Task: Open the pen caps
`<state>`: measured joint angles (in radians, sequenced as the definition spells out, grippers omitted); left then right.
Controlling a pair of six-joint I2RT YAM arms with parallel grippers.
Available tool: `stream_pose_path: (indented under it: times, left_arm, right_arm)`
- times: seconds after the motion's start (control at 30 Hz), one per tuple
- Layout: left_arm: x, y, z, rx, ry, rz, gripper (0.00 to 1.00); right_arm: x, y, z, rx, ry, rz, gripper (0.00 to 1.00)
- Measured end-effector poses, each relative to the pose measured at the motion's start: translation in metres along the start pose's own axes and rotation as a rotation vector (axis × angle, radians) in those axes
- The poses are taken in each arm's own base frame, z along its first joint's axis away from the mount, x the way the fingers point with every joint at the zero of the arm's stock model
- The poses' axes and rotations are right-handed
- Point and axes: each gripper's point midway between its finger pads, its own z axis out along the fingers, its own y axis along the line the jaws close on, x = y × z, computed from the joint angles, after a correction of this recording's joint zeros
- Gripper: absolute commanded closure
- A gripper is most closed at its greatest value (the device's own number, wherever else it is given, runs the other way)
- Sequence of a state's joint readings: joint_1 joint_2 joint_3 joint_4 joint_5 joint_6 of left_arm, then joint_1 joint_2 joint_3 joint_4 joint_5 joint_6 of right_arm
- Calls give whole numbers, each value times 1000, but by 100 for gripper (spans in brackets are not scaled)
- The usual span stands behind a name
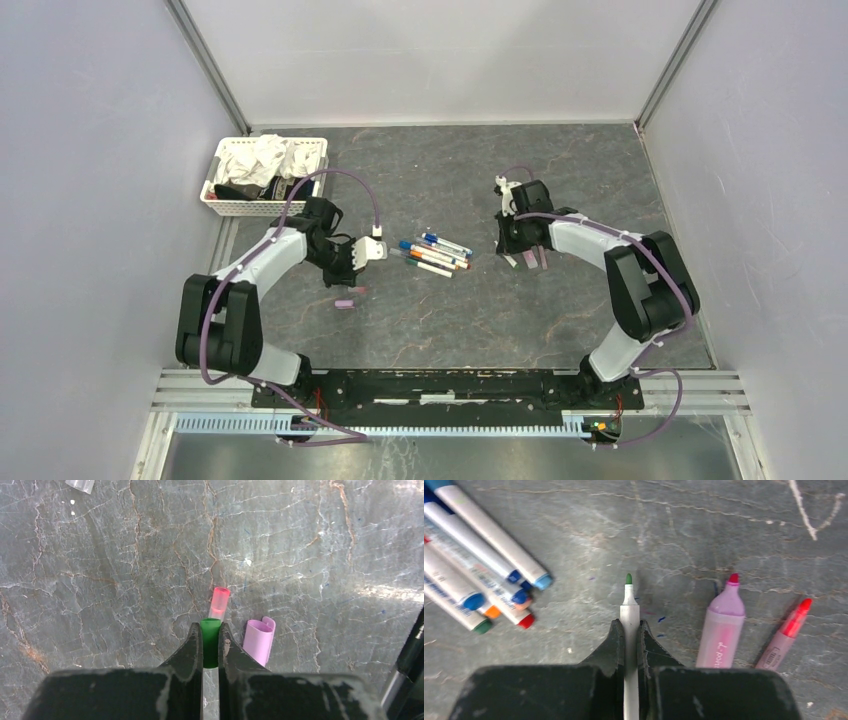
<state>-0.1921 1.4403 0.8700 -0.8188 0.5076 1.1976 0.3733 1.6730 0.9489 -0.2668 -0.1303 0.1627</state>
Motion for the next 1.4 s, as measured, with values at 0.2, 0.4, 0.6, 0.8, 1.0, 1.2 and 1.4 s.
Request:
stream_pose_path:
  times: [0.2,0.4,0.6,0.8,1.0,1.2,1.4]
  left_arm:
    - [6,3,12,7,4,-22,72]
    - [11,2,20,28,11,-50,55]
    - [10,-1,22,42,5,-69,43]
    - [2,-3,16,60,-16,-85,13]
    - [-32,14,-9,27,-94,-74,0]
    - [-61,25,-38,-30,-156,-79,0]
    - [-85,38,-65,-82,-187,-149,0]
  right_arm:
    - [6,-24,6,129,1,10,75]
    - [4,-28,7,160,-25,8,62]
    - [4,-25,8,141,-42,11,65]
    - [2,-17,9,80,-46,35,63]
    - [4,-4,6,14,-34,56,59]
    - [-28,19,-7,-27,-70,-22,60]
    - [-78,84,6,-144,-135,-212,64]
